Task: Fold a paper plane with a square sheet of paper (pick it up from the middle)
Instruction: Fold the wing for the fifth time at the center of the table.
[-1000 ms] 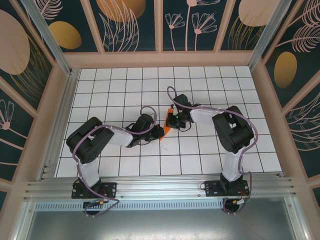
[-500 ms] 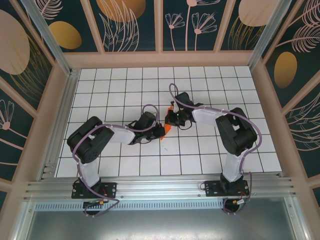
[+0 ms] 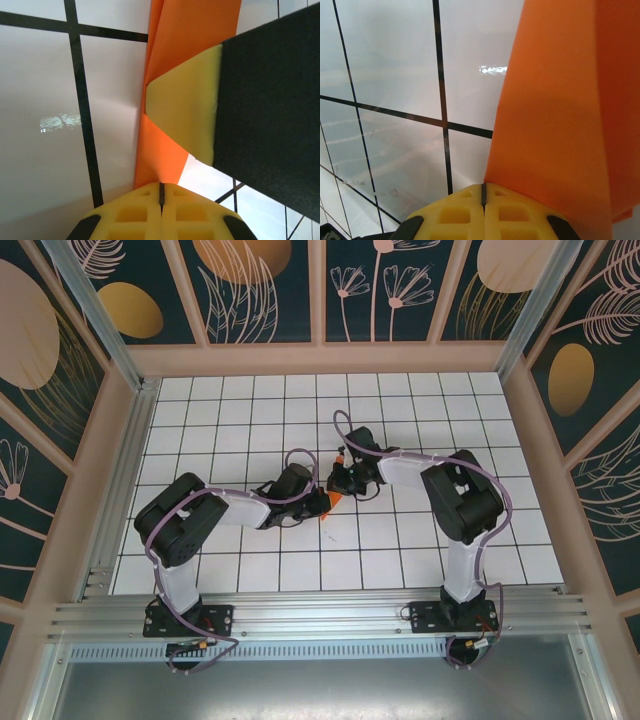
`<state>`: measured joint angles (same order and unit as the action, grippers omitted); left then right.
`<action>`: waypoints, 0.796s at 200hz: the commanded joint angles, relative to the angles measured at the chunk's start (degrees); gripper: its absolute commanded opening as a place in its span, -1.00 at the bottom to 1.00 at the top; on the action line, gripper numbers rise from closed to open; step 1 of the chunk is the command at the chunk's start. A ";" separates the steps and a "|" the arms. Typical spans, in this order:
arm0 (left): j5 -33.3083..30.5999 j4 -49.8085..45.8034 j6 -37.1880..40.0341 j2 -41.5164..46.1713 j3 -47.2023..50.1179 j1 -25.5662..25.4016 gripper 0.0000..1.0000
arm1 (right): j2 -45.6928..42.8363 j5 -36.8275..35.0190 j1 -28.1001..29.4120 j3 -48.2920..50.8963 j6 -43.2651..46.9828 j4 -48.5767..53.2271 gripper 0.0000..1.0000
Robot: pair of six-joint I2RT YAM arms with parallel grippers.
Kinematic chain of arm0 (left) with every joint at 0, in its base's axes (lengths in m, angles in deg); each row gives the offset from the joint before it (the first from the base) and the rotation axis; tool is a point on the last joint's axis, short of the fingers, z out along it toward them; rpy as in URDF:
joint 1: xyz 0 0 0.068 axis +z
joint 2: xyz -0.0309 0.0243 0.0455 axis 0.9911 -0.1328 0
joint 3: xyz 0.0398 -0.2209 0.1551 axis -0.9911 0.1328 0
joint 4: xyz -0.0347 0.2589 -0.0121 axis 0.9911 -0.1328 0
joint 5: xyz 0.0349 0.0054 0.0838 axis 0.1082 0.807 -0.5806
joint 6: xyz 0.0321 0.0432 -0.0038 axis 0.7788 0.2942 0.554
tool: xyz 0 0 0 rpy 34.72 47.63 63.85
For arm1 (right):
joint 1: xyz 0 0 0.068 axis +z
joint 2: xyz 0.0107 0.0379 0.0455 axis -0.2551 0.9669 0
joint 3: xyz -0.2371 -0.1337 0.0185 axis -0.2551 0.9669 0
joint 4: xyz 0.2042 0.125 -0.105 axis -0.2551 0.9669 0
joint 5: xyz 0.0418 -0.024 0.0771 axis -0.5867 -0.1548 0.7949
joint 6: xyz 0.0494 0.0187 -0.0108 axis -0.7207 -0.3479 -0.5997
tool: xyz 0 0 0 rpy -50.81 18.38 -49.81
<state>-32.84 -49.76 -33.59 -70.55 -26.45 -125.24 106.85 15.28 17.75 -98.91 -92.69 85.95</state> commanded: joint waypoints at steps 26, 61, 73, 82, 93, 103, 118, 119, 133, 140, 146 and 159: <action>-0.58 -5.26 1.82 -3.25 2.85 -0.63 -1.00 | 2.76 -1.00 -0.78 -2.84 -0.78 -0.02 -0.99; 0.21 -5.51 2.60 -3.47 3.80 -0.61 -1.00 | 5.09 -1.34 -3.70 -4.44 -0.30 -1.06 -0.99; 0.35 -5.61 2.80 -3.51 4.06 -0.63 -1.00 | 5.67 -1.06 -4.79 -4.68 -0.08 -1.68 -0.99; 0.47 -5.57 2.96 -3.60 4.26 -0.63 -1.00 | 6.13 -0.66 -5.72 -4.77 0.10 -2.31 -0.99; 0.40 -5.67 3.12 -3.74 4.49 -0.65 -1.00 | 6.52 -0.62 -6.60 -4.98 0.40 -2.83 -0.99; 0.40 -5.73 3.23 -3.87 4.68 -0.70 -1.00 | 6.94 -0.67 -7.40 -5.40 0.79 -3.05 -0.99; 0.56 -5.74 3.31 -4.12 4.71 -0.72 -1.00 | 7.83 -0.59 -8.68 -6.22 1.05 -3.41 -0.99; 0.56 -5.72 3.36 -4.12 4.74 -0.72 -1.00 | 7.81 -0.59 -8.78 -6.33 1.06 -3.44 -0.99; 0.55 -5.73 3.44 -4.13 5.11 -0.72 -1.00 | 8.15 -0.50 -9.71 -7.38 1.23 -3.73 -0.99; 0.56 -5.72 3.49 -4.13 5.19 -0.72 -1.00 | 8.27 -0.36 -10.06 -8.31 1.47 -3.78 -0.99; 0.57 -5.76 3.56 -4.09 5.26 -0.69 -1.00 | 8.10 -0.20 -10.20 -9.25 1.87 -3.66 -0.99; 0.61 -5.78 3.66 -4.22 5.23 -0.77 -1.00 | 7.23 -0.19 -10.19 -10.81 2.84 -3.09 -0.99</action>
<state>-32.58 -45.45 -31.58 -70.77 -24.35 -125.24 113.47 20.33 9.78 -106.21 -92.03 84.90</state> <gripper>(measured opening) 0.046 0.046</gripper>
